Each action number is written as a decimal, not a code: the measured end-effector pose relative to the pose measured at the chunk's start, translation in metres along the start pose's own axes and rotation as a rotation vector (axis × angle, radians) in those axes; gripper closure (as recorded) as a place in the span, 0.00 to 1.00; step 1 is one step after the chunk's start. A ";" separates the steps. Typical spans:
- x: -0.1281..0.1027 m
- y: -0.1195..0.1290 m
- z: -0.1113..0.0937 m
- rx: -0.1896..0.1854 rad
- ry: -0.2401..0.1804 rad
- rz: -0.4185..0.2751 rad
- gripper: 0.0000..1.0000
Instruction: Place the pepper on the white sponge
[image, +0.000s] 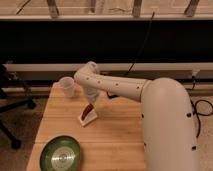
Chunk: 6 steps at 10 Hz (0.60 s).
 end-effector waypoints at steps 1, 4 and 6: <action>-0.001 0.000 0.004 -0.004 -0.008 -0.006 1.00; -0.008 -0.001 0.015 -0.017 -0.034 -0.025 0.81; -0.010 -0.001 0.018 -0.018 -0.047 -0.032 0.65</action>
